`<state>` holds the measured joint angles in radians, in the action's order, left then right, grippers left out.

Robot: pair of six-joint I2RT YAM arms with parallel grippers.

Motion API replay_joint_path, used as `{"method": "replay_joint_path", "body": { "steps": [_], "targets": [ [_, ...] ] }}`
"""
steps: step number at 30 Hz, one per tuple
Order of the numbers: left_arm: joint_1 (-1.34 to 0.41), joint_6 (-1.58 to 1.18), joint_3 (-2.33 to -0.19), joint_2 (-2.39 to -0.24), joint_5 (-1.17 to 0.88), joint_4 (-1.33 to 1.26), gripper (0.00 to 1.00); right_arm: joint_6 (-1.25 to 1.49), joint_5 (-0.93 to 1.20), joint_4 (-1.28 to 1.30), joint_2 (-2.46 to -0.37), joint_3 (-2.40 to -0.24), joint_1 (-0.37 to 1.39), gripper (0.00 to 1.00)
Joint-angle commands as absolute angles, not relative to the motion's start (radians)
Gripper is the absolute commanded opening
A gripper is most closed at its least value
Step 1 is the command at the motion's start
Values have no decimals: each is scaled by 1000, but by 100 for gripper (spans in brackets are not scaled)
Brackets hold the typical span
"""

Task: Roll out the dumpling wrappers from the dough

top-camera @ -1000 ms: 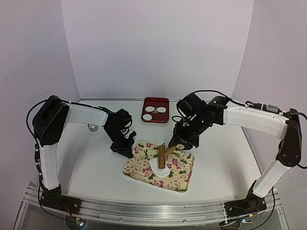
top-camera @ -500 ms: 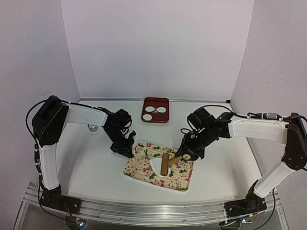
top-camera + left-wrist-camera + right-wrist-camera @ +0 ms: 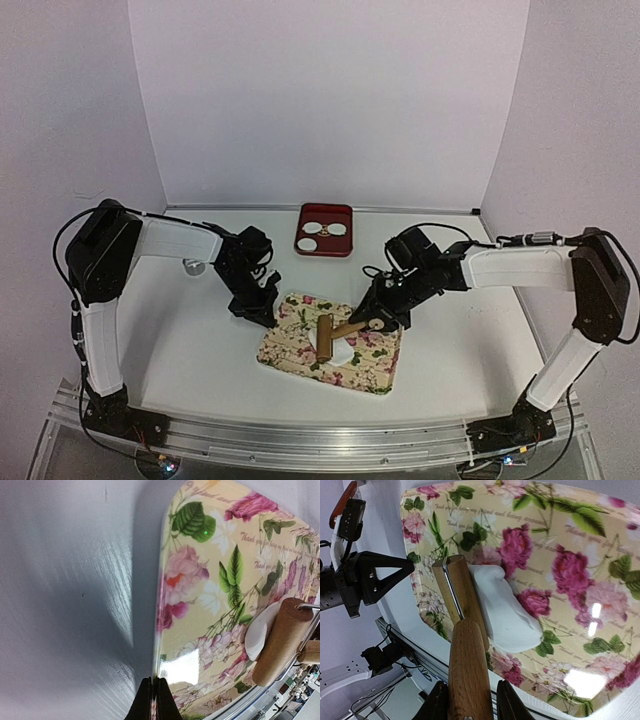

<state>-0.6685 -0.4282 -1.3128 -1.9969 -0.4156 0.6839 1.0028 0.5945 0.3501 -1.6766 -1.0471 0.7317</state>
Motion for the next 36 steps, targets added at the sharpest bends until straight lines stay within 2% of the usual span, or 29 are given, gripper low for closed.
{"method": "replay_joint_path", "body": {
  "steps": [1, 8, 16, 19, 25, 33, 36],
  "targets": [
    [-664, -470, -1280, -2018, -322, 675, 0, 1000, 406, 600, -1738, -952, 717, 0],
    [-664, -477, -1282, -2020, -318, 681, 0, 931, 394, 597, -1938, -1089, 716, 0],
    [-664, -499, -1273, -2014, -325, 672, 0, 940, 349, 677, -1730, -973, 670, 0],
    [-664, -502, -1272, -2003, -327, 666, 0, 920, 370, 671, -1786, -988, 671, 0],
    [-664, -494, -1292, -2020, -325, 680, 0, 855, 365, 661, -1966, -1152, 674, 0],
    [-664, -507, -1299, -2025, -337, 677, 0, 858, 340, 729, -1789, -1055, 617, 0],
    [-664, -511, -1301, -2019, -342, 678, 0, 842, 371, 731, -1836, -1077, 615, 0]
  ]
}}
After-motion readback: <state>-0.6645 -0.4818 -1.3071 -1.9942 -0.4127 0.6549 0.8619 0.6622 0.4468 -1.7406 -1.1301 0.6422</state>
